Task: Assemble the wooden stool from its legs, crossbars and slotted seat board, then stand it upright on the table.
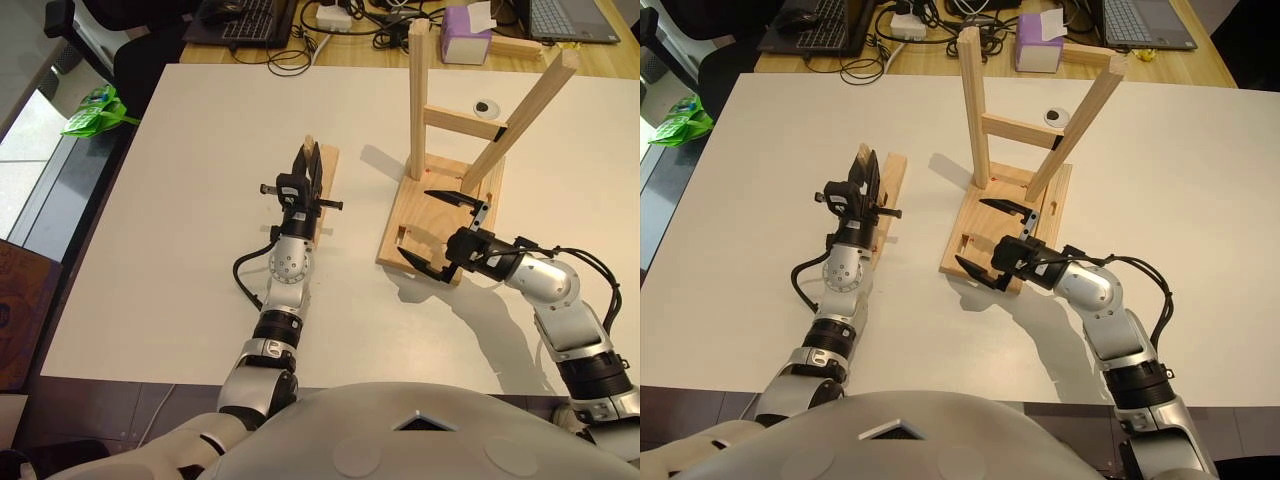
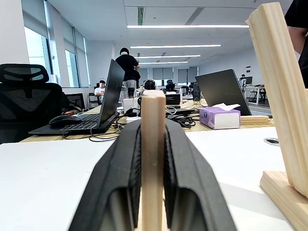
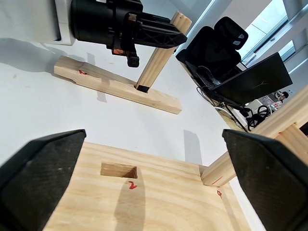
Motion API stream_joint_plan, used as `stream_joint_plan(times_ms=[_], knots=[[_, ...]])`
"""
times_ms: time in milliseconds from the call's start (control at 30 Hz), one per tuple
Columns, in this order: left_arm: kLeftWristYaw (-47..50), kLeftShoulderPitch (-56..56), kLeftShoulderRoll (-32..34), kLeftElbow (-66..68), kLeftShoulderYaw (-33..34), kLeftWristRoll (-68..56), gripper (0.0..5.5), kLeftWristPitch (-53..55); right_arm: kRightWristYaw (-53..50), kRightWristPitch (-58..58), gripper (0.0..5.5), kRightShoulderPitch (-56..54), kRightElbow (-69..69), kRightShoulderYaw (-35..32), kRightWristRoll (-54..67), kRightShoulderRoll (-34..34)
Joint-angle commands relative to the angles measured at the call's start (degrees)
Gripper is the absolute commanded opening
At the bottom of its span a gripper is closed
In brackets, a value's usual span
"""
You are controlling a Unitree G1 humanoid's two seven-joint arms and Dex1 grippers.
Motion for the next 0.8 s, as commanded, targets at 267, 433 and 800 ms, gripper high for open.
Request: stream_joint_plan(times_ms=[267,433,800], knots=[[0.75,3.51,0.7,-21.06,2.06,-2.69,1.66,10.58,-1.43,-0.21,5.4,-0.39,1.74,-0.64,0.04,0.85],[-0.54,2.62,1.85,-39.81,1.7,-4.7,2.47,21.99,-2.83,-0.23,5.4,0.19,1.87,-0.62,-0.37,1.6],[-5.19,-27.57,6.98,-40.47,1.91,-8.81,2.95,60.74,-5.21,-0.55,5.4,-0.32,2.74,0.8,-1.96,3.86]])
